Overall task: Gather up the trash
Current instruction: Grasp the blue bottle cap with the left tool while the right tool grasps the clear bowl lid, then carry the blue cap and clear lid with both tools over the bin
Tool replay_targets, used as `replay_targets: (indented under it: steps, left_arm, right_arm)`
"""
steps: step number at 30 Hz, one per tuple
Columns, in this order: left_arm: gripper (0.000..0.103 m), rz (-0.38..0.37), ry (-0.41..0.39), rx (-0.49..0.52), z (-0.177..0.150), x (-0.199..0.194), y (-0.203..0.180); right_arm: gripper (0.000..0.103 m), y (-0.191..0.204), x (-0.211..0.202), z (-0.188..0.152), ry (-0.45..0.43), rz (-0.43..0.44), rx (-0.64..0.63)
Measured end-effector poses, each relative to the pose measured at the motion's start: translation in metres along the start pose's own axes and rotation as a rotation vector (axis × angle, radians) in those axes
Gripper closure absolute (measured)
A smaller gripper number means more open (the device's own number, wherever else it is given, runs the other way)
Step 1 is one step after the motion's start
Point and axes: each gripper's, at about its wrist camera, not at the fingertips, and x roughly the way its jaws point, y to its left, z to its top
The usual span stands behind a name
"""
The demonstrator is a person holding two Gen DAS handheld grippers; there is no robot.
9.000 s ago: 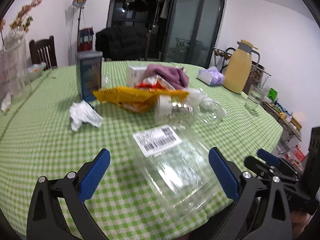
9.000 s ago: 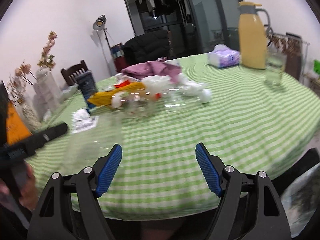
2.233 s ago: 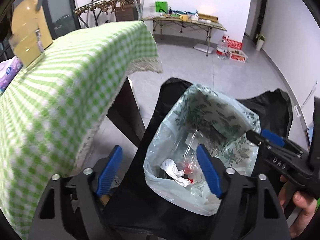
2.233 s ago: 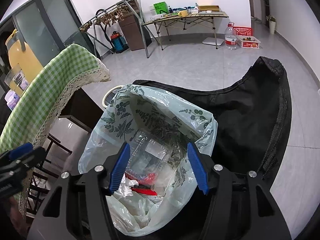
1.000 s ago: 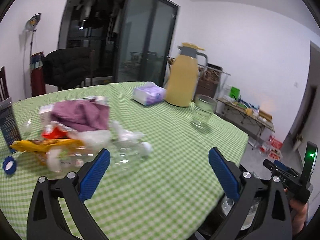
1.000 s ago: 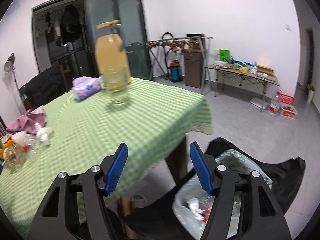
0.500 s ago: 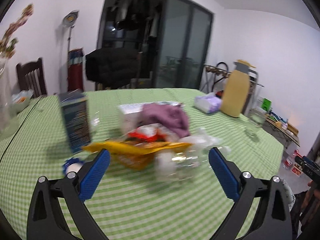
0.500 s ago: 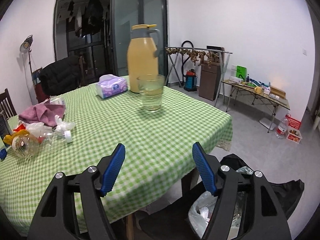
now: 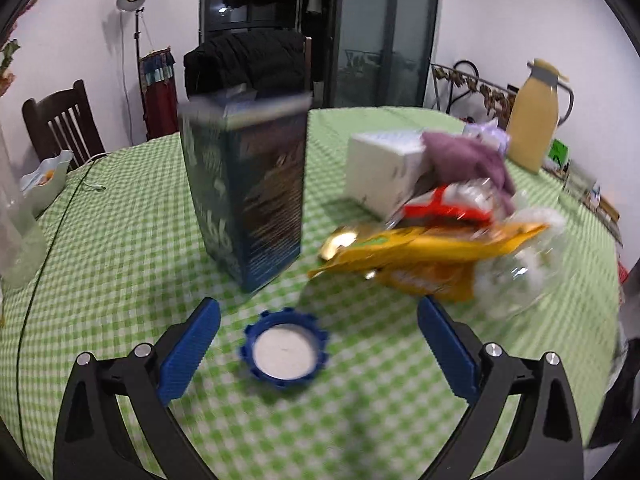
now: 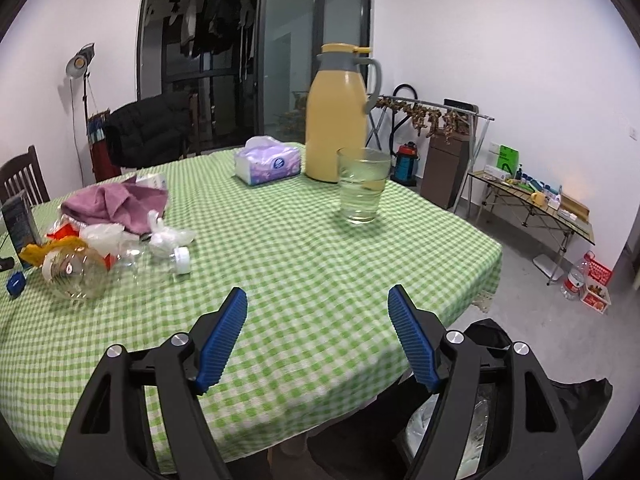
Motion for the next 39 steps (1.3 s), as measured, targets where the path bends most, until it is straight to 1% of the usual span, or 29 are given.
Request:
replay_targets:
  steps: [2, 4, 6, 7, 8, 9, 11, 12, 13, 14, 15, 16, 17, 18, 21, 23, 25, 26, 27, 28, 29, 30, 33, 34, 36, 39]
  left_arm:
    - [0.007, 0.032, 0.064, -0.054, -0.001, 0.011, 0.010]
    - [0.007, -0.014, 0.055, -0.118, 0.000, 0.009, 0.019]
    - [0.007, 0.006, 0.049, -0.127, 0.000, 0.007, 0.024]
    - [0.008, 0.032, 0.052, -0.125, -0.001, 0.008, 0.026]
    - [0.008, 0.048, 0.058, -0.129, -0.002, 0.010, 0.028]
    - [0.008, 0.053, 0.069, -0.141, -0.002, 0.013, 0.030]
    - [0.009, 0.022, 0.093, -0.177, -0.003, 0.018, 0.033]
    - [0.011, 0.015, 0.099, -0.184, -0.004, 0.020, 0.033]
    - [0.015, 0.021, 0.107, -0.173, -0.005, 0.023, 0.031]
    - [0.020, 0.031, 0.111, -0.160, -0.006, 0.024, 0.029]
    - [0.031, 0.051, 0.124, -0.142, -0.008, 0.028, 0.028]
    - [0.038, 0.068, 0.140, -0.134, -0.009, 0.031, 0.027]
    - [0.050, 0.065, 0.134, -0.129, -0.008, 0.031, 0.025]
    - [0.052, 0.056, 0.129, -0.125, -0.009, 0.030, 0.024]
    - [0.052, 0.035, 0.126, -0.124, -0.011, 0.029, 0.019]
    - [0.052, 0.035, 0.119, -0.115, -0.012, 0.024, 0.015]
    - [0.052, 0.025, 0.097, -0.108, -0.010, 0.020, 0.011]
    - [0.052, 0.019, 0.086, -0.108, -0.010, 0.017, 0.010]
    - [0.052, 0.017, 0.069, -0.111, -0.009, 0.014, 0.009]
    - [0.052, 0.017, 0.060, -0.114, -0.008, 0.012, 0.010]
    - [0.052, 0.024, 0.051, -0.122, -0.007, 0.010, 0.011]
    - [0.052, 0.038, 0.044, -0.136, -0.006, 0.009, 0.014]
    - [0.052, 0.050, 0.039, -0.167, -0.002, 0.007, 0.023]
    - [0.052, 0.053, 0.037, -0.168, -0.002, 0.006, 0.024]
    - [0.052, 0.059, 0.031, -0.159, -0.002, 0.005, 0.023]
    - [0.052, 0.075, -0.011, -0.135, 0.000, -0.005, 0.017]
  right_arm:
    - [0.033, 0.007, 0.004, 0.001, 0.010, 0.008, -0.006]
    - [0.033, 0.019, 0.012, 0.002, 0.027, 0.034, -0.010]
    - [0.033, 0.033, 0.021, 0.002, 0.053, 0.083, -0.016]
    - [0.033, 0.045, 0.029, 0.002, 0.063, 0.116, -0.027]
    - [0.033, 0.053, 0.033, 0.003, 0.068, 0.132, -0.040]
    - [0.033, 0.062, 0.040, 0.003, 0.074, 0.151, -0.056]
    - [0.033, 0.080, 0.058, 0.007, 0.117, 0.203, -0.068]
    - [0.033, 0.090, 0.070, 0.011, 0.155, 0.255, -0.055]
    - [0.033, 0.097, 0.078, 0.013, 0.181, 0.285, -0.037]
    - [0.033, 0.103, 0.083, 0.015, 0.200, 0.294, -0.030]
    - [0.033, 0.115, 0.088, 0.017, 0.216, 0.302, -0.038]
    - [0.033, 0.125, 0.090, 0.019, 0.211, 0.309, -0.055]
    - [0.033, 0.135, 0.091, 0.020, 0.201, 0.311, -0.079]
    - [0.033, 0.148, 0.094, 0.021, 0.196, 0.308, -0.103]
    - [0.033, 0.170, 0.101, 0.020, 0.196, 0.318, -0.127]
    - [0.033, 0.177, 0.106, 0.020, 0.204, 0.289, -0.139]
    - [0.033, 0.179, 0.106, 0.019, 0.202, 0.296, -0.115]
    - [0.042, 0.179, 0.105, 0.020, 0.196, 0.286, -0.114]
    - [0.059, 0.179, 0.105, 0.020, 0.188, 0.260, -0.122]
    - [0.066, 0.176, 0.104, 0.020, 0.185, 0.247, -0.119]
    - [0.076, 0.173, 0.104, 0.020, 0.186, 0.244, -0.108]
    - [0.083, 0.168, 0.104, 0.020, 0.190, 0.249, -0.095]
    - [0.093, 0.153, 0.103, 0.018, 0.192, 0.235, -0.076]
    - [0.095, 0.149, 0.102, 0.018, 0.190, 0.231, -0.067]
    - [0.102, 0.141, 0.100, 0.018, 0.184, 0.233, -0.047]
    - [0.102, 0.130, 0.090, 0.022, 0.154, 0.239, -0.030]
